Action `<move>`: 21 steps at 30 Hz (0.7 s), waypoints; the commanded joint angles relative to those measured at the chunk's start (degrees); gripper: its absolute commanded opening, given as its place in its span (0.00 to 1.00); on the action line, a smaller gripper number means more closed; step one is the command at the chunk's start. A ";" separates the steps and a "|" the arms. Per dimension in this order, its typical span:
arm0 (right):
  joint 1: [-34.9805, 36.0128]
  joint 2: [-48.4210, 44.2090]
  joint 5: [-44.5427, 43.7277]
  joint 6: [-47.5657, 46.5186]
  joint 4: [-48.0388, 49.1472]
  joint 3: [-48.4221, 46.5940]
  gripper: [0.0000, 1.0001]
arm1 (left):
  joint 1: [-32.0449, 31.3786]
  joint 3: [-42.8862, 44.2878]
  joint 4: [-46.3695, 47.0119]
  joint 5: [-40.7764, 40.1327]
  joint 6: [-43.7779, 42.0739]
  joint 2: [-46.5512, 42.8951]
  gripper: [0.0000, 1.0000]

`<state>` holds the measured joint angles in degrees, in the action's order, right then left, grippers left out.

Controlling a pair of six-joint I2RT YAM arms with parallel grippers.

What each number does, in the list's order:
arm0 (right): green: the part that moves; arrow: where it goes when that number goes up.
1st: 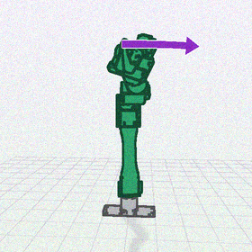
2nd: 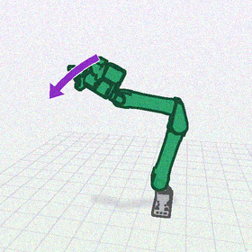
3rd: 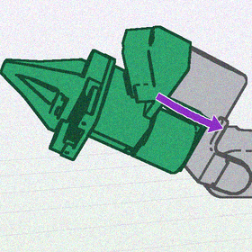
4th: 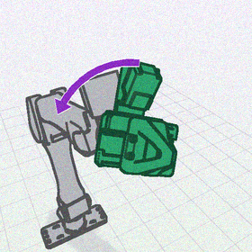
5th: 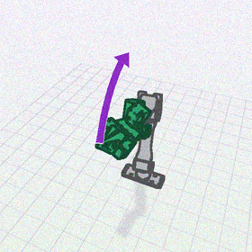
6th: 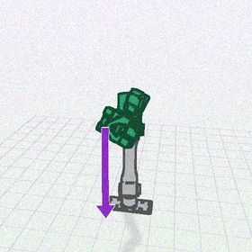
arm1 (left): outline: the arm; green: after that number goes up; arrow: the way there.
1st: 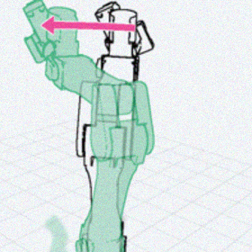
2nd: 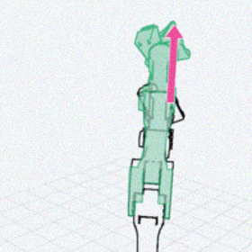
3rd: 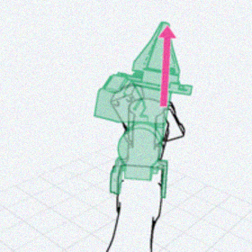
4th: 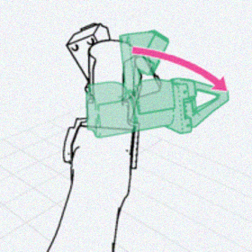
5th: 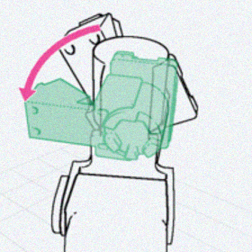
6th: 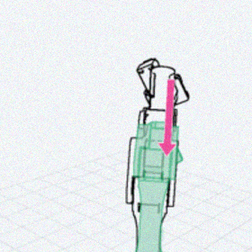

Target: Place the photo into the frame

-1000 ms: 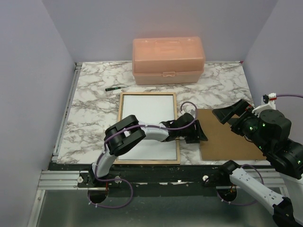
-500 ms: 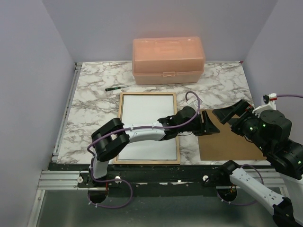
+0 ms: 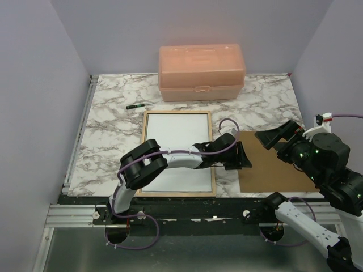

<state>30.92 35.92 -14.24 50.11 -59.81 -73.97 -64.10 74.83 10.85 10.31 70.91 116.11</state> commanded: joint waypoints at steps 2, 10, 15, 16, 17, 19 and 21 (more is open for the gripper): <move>0.17 -0.37 0.08 0.19 -0.28 1.95 1.00 | 2.25 -0.69 -8.32 -2.32 -0.29 3.21 0.57; 0.19 -0.43 0.13 0.14 -0.10 2.43 1.00 | 2.44 3.80 -12.91 -1.84 -1.03 8.70 0.57; 0.18 -0.41 -0.01 -0.01 -0.07 2.61 1.00 | 2.00 8.96 -17.32 -2.80 -0.45 12.68 0.57; 0.18 -0.40 -0.07 0.08 -0.06 2.75 1.00 | 1.88 9.93 -16.79 -2.14 -0.34 13.56 0.57; 0.19 -0.40 -0.01 0.15 0.05 2.86 1.00 | 1.83 10.38 -15.71 -1.44 -0.21 14.47 0.58; 0.15 -0.42 0.09 0.10 0.09 2.96 1.00 | 1.75 10.12 -11.23 0.41 -0.16 14.83 0.59; 0.15 -0.50 0.20 0.18 -0.01 2.96 1.00 | 1.87 8.68 -5.92 1.04 -0.31 13.62 0.59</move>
<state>30.92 35.92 -14.13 50.09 -59.77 -71.61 -61.39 85.27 -0.49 10.63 71.22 125.69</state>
